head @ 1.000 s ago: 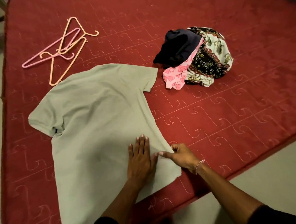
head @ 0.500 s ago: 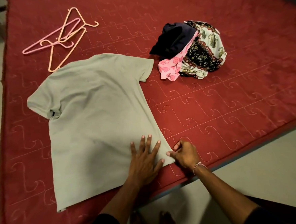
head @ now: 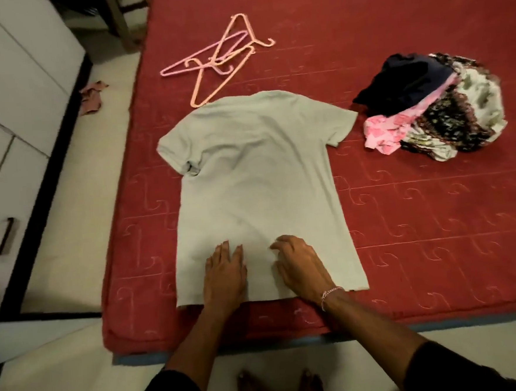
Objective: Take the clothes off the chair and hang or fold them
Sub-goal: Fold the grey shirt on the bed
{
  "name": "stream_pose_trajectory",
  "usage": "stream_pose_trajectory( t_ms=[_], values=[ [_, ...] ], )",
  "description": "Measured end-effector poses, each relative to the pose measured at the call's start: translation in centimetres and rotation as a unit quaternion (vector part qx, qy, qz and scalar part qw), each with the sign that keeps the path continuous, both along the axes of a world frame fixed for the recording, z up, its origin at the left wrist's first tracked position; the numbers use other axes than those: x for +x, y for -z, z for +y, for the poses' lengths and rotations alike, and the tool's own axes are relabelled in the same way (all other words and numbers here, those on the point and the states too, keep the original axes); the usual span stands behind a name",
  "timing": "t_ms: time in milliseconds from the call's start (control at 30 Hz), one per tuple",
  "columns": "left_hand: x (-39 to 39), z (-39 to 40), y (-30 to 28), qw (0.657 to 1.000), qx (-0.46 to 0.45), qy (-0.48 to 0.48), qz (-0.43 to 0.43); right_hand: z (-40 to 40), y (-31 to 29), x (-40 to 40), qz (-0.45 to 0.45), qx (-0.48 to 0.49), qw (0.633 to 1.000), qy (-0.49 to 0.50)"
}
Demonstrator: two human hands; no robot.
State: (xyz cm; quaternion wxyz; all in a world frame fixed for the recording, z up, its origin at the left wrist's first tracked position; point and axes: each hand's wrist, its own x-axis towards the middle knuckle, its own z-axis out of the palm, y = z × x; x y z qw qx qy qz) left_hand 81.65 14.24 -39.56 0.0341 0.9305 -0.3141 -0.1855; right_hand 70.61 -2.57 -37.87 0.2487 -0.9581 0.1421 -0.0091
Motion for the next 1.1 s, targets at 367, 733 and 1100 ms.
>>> stream_pose_trajectory(
  t_ms=[367, 733, 1100],
  values=[
    [3.5, 8.3, -1.1, 0.905, -0.174, -0.378, 0.084, 10.4, 1.4, 9.8, 0.026, 0.046, 0.986, -0.159],
    [6.8, 12.1, -3.4, 0.756, -0.278, -0.421, 0.418, 13.7, 1.7, 11.7, 0.058, 0.019, 0.987, -0.146],
    [7.7, 15.3, -2.7, 0.781, -0.222, -0.375, 0.447, 14.0, 2.8, 11.2, 0.047, -0.062, 0.984, -0.159]
  ],
)
